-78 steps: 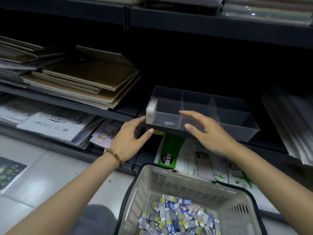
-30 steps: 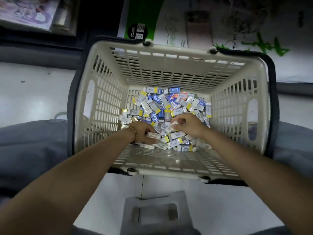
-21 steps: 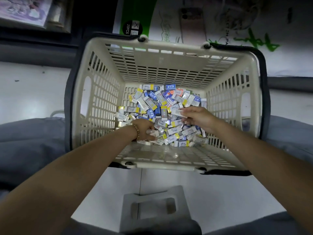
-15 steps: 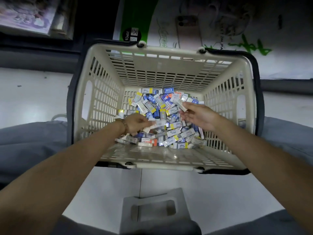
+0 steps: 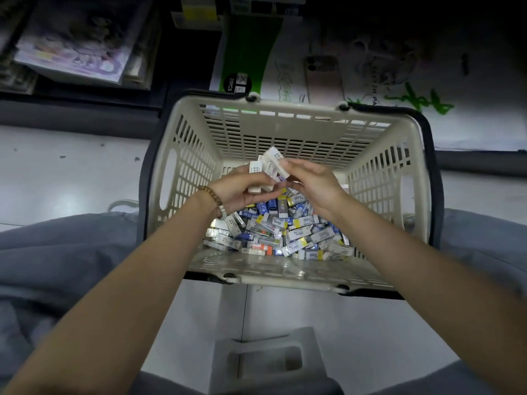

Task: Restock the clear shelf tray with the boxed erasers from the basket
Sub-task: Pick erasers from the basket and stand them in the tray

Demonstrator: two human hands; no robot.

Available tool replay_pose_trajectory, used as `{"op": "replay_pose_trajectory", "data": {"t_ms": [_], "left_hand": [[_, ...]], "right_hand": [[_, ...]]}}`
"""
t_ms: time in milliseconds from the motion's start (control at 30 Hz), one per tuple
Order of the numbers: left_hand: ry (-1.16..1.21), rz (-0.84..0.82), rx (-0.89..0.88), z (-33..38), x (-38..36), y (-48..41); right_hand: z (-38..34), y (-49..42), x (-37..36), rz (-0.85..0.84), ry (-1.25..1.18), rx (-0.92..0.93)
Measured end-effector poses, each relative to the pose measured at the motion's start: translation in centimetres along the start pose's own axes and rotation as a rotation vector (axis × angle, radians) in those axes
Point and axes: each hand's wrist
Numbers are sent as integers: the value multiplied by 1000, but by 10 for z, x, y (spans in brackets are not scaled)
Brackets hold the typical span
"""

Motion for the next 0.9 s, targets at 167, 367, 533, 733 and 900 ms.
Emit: {"op": "replay_pose_trajectory", "data": {"t_ms": [167, 367, 533, 733, 900], "left_hand": [[10, 224, 15, -3, 11, 3], [18, 357, -81, 27, 59, 24], [84, 416, -126, 23, 66, 24], [188, 507, -99, 9, 69, 21], [182, 476, -123, 13, 68, 23]], "right_hand": [[11, -4, -10, -126, 145, 57], [45, -33, 2, -145, 467, -60], [82, -59, -37, -318, 640, -86], [104, -82, -54, -236, 1249, 99], [99, -75, -41, -230, 1231, 142]]}}
Point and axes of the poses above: each hand's wrist, its own y-axis away from the middle knuckle, its own x-axis out of the back of the hand, z = x × y, and after that the axes turned 4 degrees about x, right-handed
